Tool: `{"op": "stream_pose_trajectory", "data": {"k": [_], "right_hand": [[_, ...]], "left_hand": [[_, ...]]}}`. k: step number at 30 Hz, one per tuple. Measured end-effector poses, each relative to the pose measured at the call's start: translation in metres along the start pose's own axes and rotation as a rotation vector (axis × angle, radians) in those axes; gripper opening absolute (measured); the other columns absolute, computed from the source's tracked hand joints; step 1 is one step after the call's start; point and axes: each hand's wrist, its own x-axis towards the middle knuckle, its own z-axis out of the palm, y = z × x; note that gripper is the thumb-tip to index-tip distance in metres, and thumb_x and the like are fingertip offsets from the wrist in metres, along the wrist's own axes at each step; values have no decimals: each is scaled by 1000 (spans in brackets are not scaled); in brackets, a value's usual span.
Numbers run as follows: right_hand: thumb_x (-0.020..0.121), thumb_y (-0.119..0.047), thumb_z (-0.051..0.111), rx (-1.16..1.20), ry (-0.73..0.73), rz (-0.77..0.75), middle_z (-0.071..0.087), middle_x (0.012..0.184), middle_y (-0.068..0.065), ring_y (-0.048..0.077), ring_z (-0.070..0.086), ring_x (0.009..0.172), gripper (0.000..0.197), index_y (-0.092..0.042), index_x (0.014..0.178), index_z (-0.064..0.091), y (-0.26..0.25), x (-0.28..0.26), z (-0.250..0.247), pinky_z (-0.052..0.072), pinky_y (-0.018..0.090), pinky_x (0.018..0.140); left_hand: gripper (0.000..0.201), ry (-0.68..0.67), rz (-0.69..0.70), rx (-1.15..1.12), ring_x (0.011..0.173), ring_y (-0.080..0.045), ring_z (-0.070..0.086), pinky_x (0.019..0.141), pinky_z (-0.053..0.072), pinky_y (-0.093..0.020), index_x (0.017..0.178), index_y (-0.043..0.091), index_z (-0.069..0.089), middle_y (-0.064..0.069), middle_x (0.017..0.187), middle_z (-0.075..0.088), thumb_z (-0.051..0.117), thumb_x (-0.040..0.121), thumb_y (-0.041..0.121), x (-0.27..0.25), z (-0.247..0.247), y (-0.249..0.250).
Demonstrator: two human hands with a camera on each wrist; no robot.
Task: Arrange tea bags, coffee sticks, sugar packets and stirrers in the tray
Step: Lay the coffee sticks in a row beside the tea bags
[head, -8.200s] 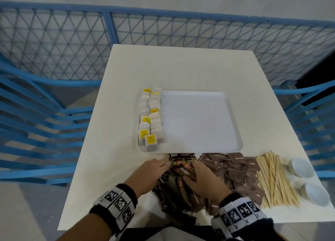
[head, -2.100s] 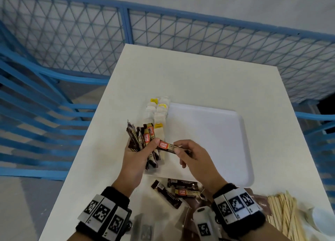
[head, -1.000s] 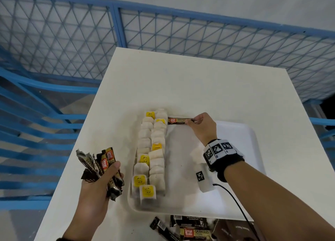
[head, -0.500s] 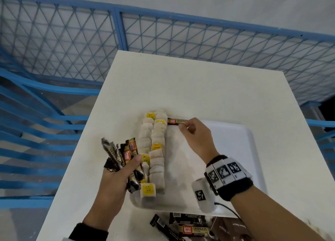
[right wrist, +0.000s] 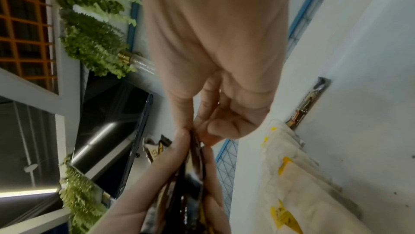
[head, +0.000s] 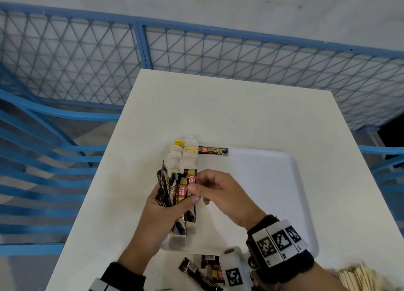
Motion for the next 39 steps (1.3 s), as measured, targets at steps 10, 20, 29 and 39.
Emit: {"op": "stream_pose_trajectory", "data": {"k": [10, 20, 29, 39], "right_hand": [[100, -26, 38, -124, -148, 123, 55, 77, 4, 17, 57, 54, 17, -14, 109, 47, -4, -5, -8, 49, 23, 49], [87, 0, 59, 141, 18, 61, 68, 77, 6, 13, 66, 70, 15, -9, 97, 65, 8, -6, -22, 53, 18, 68], [87, -1, 58, 355, 193, 128, 68, 75, 8, 11, 65, 61, 9, -3, 85, 67, 18, 7, -27, 52, 17, 59], [89, -3, 58, 430, 545, 244, 63, 75, 9, 11, 62, 58, 9, 3, 95, 60, 46, 39, -75, 51, 16, 53]], "left_hand": [[40, 95, 41, -72, 67, -15, 68, 63, 54, -26, 95, 7, 67, -3, 76, 73, 77, 58, 17, 11, -8, 5], [17, 180, 60, -71, 50, -8, 61, 45, 47, -19, 85, 6, 63, 1, 55, 66, 74, 73, 1, 21, -16, 3], [14, 239, 11, -102, 46, -6, 59, 41, 46, -19, 87, 8, 64, 2, 51, 64, 73, 76, 6, 24, -11, -1], [32, 189, -139, -267, 62, -13, 62, 52, 53, -22, 96, 3, 66, -5, 69, 66, 76, 71, 21, 16, -31, -13]]}}
